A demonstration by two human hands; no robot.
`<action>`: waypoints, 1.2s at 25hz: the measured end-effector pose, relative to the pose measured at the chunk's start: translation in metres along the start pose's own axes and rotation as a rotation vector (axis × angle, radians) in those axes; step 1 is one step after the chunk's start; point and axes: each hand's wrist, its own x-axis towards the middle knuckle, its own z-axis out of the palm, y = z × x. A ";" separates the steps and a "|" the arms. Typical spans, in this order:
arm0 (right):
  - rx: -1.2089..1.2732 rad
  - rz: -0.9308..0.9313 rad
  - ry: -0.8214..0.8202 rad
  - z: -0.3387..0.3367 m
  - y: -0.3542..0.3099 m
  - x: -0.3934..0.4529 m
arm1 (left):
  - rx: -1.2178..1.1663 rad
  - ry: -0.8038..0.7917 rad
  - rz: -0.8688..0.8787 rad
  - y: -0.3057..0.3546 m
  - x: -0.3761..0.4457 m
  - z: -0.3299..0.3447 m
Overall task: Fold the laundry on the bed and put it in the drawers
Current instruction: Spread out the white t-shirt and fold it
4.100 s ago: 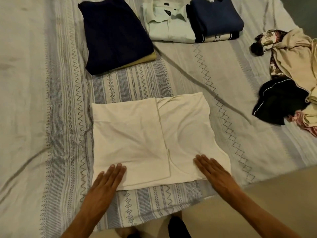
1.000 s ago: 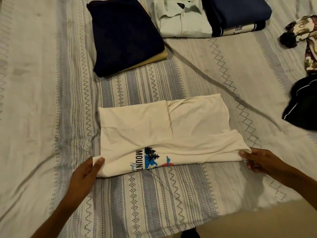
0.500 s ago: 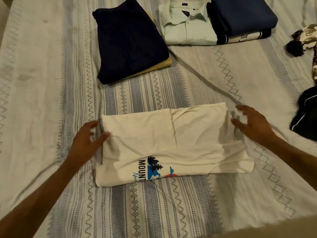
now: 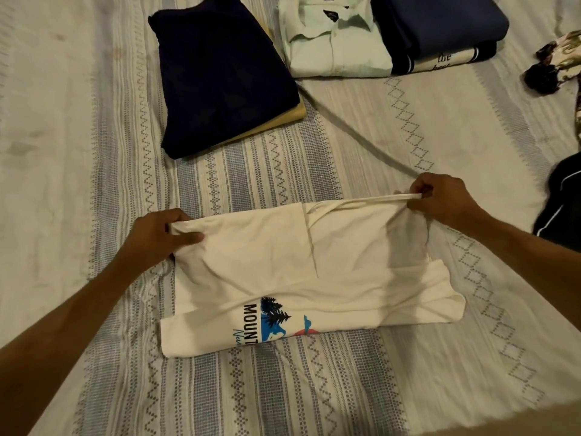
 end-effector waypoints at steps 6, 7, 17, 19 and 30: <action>-0.399 -0.347 0.132 -0.016 0.026 -0.082 | 0.053 0.178 0.204 0.003 -0.084 -0.008; -0.520 -0.425 0.108 -0.010 0.039 -0.095 | 0.197 0.146 0.277 -0.003 -0.098 -0.001; -0.791 -0.491 0.155 0.011 0.059 -0.105 | 0.355 0.094 0.355 -0.029 -0.130 0.030; -0.821 -0.550 0.041 0.010 0.062 -0.113 | 0.432 0.051 0.372 -0.033 -0.129 0.028; -0.339 -0.505 -0.101 0.146 -0.116 -0.198 | -0.346 0.066 -0.672 0.009 -0.153 0.074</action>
